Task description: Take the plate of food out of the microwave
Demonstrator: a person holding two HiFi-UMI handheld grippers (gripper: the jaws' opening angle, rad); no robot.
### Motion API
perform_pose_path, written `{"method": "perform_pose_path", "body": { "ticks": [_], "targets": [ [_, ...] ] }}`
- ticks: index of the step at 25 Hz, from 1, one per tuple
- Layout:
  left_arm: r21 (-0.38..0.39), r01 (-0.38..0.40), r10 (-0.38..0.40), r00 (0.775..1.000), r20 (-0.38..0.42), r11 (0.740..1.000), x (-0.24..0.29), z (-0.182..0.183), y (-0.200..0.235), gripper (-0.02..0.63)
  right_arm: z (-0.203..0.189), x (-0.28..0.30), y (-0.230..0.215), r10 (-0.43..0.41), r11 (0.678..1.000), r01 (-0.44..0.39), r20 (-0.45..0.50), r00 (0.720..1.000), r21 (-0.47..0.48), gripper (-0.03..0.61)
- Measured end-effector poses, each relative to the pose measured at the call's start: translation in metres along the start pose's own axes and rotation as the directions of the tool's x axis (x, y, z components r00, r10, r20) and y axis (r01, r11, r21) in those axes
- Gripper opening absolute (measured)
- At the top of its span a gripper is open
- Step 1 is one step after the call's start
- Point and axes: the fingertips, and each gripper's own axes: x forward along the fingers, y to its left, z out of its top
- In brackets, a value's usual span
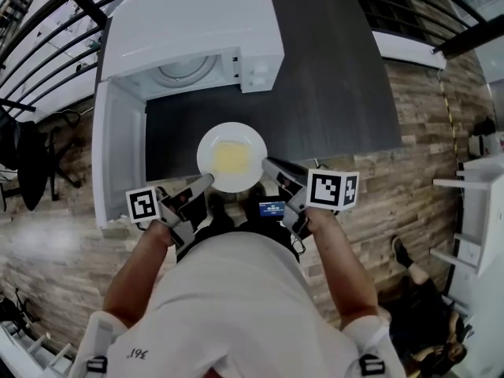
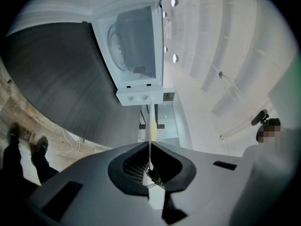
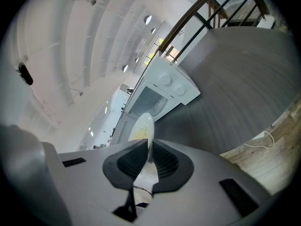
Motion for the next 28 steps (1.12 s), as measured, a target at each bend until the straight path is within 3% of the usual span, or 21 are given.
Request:
{"method": "perform_pose_path", "body": {
  "ticks": [10, 21, 28],
  "targets": [
    [0.08, 0.016, -0.008, 0.995, -0.098, 0.997, 0.034, 0.015, -0.045, 0.017, 0.048, -0.026, 0.018, 0.008, 0.998, -0.006, 0.035, 0.999, -0.063, 0.018],
    [0.138, 0.021, -0.013, 0.999, -0.052, 0.99, 0.044, 0.1, -0.094, 0.017, 0.132, 0.02, 0.06, 0.041, 0.989, -0.04, 0.0, 0.999, -0.141, 0.018],
    [0.141, 0.013, -0.015, 1.0, 0.012, 0.99, 0.056, 0.138, -0.099, 0.017, 0.169, 0.045, 0.063, 0.036, 0.984, -0.039, -0.017, 0.999, -0.172, 0.018]
  ]
}}
